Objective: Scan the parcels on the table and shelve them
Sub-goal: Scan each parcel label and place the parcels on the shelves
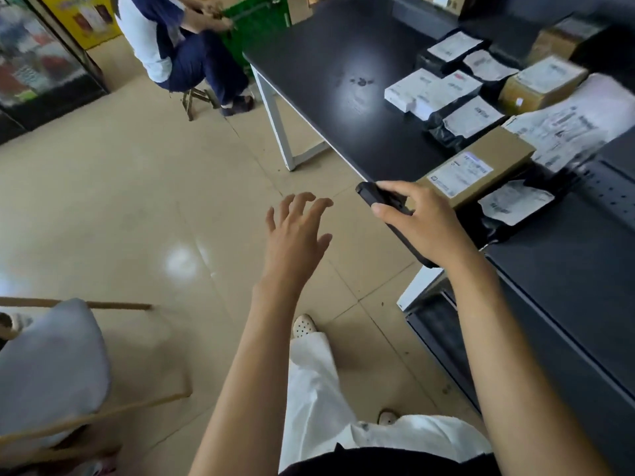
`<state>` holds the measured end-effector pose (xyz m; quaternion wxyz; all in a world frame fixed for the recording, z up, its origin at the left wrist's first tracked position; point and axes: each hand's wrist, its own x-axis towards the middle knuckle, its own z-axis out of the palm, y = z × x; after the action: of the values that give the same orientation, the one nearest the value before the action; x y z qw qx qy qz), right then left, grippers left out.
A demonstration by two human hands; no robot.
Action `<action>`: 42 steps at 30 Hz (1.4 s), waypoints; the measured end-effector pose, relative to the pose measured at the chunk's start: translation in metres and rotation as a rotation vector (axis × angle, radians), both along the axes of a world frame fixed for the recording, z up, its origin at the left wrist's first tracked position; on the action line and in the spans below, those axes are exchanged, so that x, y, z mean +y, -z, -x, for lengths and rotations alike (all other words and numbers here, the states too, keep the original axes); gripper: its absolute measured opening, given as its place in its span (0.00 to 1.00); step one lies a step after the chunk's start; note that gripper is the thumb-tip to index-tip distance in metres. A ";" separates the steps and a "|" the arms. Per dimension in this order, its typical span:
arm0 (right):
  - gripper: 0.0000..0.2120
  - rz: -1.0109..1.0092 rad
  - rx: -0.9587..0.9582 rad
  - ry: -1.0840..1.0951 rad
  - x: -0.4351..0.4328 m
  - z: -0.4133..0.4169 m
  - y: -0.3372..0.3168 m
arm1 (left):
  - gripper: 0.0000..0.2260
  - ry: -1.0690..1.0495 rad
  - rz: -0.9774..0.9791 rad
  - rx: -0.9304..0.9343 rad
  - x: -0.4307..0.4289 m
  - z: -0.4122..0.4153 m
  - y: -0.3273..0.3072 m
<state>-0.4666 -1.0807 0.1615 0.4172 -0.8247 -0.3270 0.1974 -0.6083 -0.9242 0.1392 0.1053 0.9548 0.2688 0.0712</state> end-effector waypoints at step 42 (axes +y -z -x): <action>0.21 0.243 0.396 0.802 0.229 -0.438 0.101 | 0.51 0.431 0.379 0.328 0.239 -0.626 0.197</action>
<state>-0.0291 -0.8518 0.0606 0.4153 -0.8754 0.1292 0.2110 0.0181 -0.6857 -0.0579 0.2488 0.9519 0.0826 -0.1588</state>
